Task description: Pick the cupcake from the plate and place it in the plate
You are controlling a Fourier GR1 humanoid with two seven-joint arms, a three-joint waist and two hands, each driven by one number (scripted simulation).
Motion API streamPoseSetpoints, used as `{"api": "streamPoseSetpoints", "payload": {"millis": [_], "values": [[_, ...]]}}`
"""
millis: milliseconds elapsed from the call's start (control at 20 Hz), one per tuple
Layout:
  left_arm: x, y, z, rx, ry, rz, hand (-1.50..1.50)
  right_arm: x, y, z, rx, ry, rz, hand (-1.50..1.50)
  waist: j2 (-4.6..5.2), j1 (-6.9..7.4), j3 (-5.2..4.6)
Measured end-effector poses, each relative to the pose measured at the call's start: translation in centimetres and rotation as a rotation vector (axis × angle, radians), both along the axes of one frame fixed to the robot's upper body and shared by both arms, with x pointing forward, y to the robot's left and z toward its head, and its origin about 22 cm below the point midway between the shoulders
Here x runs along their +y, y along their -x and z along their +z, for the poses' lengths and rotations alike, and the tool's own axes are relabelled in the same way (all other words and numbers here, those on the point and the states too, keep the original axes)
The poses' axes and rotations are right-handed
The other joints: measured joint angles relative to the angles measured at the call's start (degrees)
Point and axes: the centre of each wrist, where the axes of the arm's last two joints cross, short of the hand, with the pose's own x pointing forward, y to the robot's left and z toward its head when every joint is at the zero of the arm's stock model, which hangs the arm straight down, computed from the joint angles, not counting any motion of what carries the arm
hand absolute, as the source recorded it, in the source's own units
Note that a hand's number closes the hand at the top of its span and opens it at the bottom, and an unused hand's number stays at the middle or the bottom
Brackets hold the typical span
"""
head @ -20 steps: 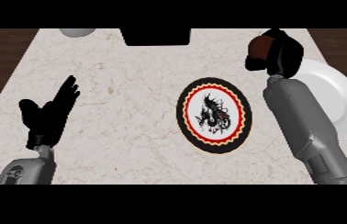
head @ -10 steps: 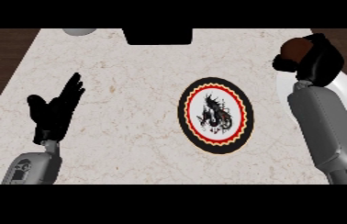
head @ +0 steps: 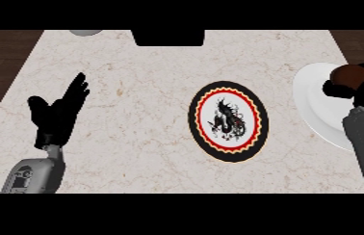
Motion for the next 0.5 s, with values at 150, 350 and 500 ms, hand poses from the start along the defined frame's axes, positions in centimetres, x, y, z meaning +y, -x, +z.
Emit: {"api": "streamPoseSetpoints", "payload": {"millis": [150,350,500], "values": [[0.1,0.6,-0.5,0.003,0.003,-0.005,0.00,-1.8,1.1,-1.0,0.053,-0.071,0.016,1.50,0.00,0.15,0.02],[0.0,0.2,-0.3,0.001,0.004,-0.008,0.00,-3.8,1.6,-1.2,0.077,-0.194,0.056,-1.50,0.10,0.28,0.04],[0.2,0.1,-0.4,-0.003,0.007,-0.004,0.00,-5.0,2.5,-1.9,0.063,-0.214,0.115,-1.50,0.11,0.29,0.05]]}}
